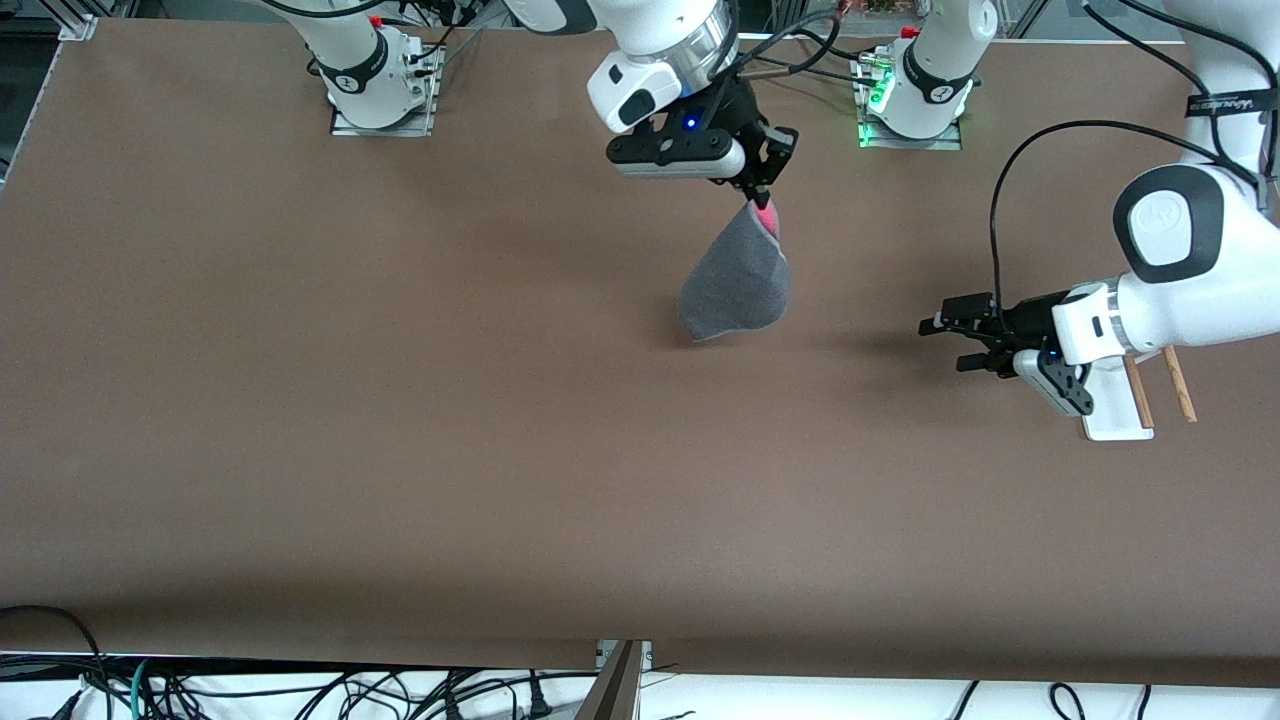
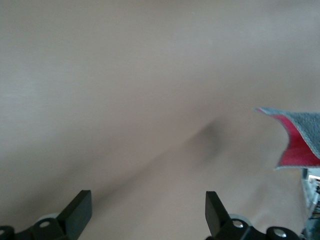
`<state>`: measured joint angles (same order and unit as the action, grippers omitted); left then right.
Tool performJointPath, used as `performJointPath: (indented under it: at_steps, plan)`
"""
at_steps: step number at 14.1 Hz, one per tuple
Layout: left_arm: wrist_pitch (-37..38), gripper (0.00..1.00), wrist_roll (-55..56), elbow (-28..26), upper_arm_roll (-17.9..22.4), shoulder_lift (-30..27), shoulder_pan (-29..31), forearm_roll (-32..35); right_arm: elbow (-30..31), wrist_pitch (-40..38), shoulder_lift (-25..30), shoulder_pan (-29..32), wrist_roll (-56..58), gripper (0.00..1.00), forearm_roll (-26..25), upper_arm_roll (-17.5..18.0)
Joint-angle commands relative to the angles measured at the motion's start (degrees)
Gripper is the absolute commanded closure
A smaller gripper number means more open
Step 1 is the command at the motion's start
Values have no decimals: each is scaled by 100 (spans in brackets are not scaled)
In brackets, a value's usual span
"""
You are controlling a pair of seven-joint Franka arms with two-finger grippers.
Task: Pass towel and hang on rack
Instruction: 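Hold the towel up with the right gripper while the left gripper approaches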
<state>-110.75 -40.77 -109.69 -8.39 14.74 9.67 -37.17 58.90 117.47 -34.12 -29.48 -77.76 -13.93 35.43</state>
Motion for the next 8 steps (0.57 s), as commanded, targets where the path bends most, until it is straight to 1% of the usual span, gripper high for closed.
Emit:
performJointPath:
  at_steps: [1,4,7,8]
  plan:
    - [-139,0,-561,-622,-31,-541,-271,-238,-28,215,-33,-31,-99,100,4,52]
    - [-324,0,-878,-878,-39,-753,-650,-238,-19,320,-60,-67,-117,100,4,52]
    - [-587,0,-1826,-1220,-66,-876,-747,-238,-19,434,-86,-101,-117,100,4,52]
    - [-588,0,-2090,-1257,-92,-894,-765,-238,-10,444,-86,-110,-117,100,4,52]
